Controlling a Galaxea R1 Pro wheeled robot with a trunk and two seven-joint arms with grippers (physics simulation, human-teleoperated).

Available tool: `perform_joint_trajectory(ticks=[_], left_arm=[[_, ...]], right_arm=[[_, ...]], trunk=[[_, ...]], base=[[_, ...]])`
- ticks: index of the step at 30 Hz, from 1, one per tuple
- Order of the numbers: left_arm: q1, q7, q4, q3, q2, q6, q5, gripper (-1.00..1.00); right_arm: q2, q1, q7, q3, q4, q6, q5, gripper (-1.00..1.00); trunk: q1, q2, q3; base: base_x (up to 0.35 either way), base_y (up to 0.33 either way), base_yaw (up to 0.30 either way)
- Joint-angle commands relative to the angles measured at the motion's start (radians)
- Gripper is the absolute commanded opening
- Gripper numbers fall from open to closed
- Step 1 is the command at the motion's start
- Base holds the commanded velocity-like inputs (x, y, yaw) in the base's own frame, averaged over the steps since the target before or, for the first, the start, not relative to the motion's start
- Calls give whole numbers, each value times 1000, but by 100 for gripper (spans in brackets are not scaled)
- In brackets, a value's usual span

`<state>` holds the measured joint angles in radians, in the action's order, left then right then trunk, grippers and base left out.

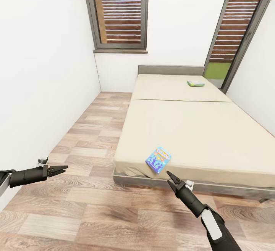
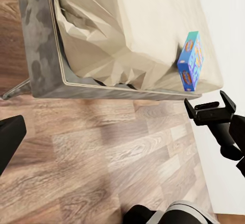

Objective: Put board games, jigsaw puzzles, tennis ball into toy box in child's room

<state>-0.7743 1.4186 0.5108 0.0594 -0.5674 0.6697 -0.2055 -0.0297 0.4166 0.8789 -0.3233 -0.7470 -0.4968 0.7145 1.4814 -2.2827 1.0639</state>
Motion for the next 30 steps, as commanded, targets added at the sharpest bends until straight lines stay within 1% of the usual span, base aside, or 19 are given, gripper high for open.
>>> perform_joint_trajectory(ticks=[1, 12, 18, 26, 30], left_arm=[[0, 3, 0, 0, 0, 10, -2, 100], [0, 2, 0, 2, 0, 10, -1, 100], [0, 2, 0, 2, 0, 10, 0, 100], [0, 2, 0, 2, 0, 10, 0, 100], [0, 2, 0, 1, 0, 10, 0, 100]], right_arm=[[-1, 1, 2, -3, 0, -8, 3, 100], [-3, 1, 2, -3, -3, -8, 4, 100], [-3, 1, -2, -4, -2, -8, 4, 100], [-3, 1, -1, -3, -2, -8, 5, 100], [-3, 1, -1, -3, -2, -8, 5, 100]], trunk=[[0, 0, 1], [0, 0, 1], [0, 0, 1], [0, 0, 1], [0, 0, 1]], base=[[0, 0, 0], [4, 1, 0], [113, 69, 0], [52, 28, 0], [161, 105, 0]])
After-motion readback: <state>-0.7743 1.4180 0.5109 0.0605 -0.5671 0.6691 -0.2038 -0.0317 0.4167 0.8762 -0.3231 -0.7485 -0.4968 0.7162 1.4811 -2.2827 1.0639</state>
